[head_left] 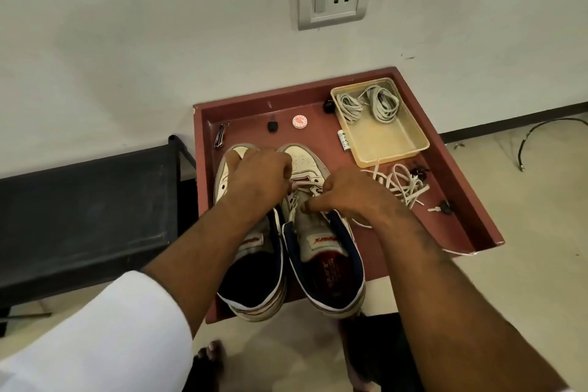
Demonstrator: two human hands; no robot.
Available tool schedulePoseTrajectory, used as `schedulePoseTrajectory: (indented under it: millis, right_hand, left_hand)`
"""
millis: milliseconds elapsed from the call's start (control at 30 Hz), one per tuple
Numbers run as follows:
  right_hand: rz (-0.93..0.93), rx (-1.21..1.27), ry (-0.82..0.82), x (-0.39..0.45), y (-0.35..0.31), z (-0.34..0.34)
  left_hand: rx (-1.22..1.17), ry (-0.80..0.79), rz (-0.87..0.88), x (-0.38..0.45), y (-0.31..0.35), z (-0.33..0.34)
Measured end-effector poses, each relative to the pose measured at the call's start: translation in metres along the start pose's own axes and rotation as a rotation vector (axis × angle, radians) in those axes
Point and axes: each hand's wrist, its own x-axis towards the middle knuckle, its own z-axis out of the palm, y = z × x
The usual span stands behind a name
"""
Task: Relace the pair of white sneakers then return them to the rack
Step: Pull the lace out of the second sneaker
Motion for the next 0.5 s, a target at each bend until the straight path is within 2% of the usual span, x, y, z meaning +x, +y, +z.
schedulePoseTrajectory:
  millis: [100, 167, 300, 400, 500]
  right_hand:
    - [-0.017, -0.041, -0.006, 0.002, -0.001, 0.001]
    - [-0.025, -0.034, -0.027, 0.001, -0.001, 0.0]
    - [-0.063, -0.07, -0.089, 0.001, -0.002, 0.002]
    - [-0.086, -0.062, -0.111, 0.001, -0.002, 0.003]
    - [-0.088, -0.034, -0.117, -0.002, 0.002, -0.003]
  left_hand:
    - [0.116, -0.009, 0.119, 0.001, 0.005, -0.002]
    - [0.081, -0.018, 0.09, 0.002, 0.004, -0.003]
    - [-0.251, -0.048, -0.131, 0.001, -0.006, -0.009]
    - [-0.115, 0.018, -0.294, -0.004, -0.017, -0.018]
    - [-0.021, 0.099, -0.595, -0.004, -0.051, -0.038]
